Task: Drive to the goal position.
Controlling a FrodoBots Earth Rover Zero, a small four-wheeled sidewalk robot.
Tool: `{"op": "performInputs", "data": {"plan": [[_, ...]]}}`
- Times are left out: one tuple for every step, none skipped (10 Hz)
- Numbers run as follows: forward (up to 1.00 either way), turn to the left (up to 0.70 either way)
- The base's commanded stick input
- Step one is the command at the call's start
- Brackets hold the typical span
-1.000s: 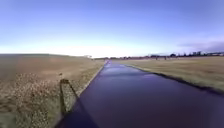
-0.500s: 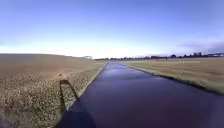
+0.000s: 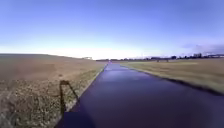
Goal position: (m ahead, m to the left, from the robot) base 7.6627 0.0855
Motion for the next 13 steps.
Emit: {"op": "performInputs", "data": {"plan": [[1.00,0.00],[1.00,0.00],[1.00,-0.02],[1.00,-0.02],[1.00,-0.02],[1.00,-0.02],[1.00,-0.03],[1.00,-0.05],[1.00,-0.13],[1.00,-0.23],[1.00,-0.21],[1.00,-0.15],[1.00,-0.09]]}}
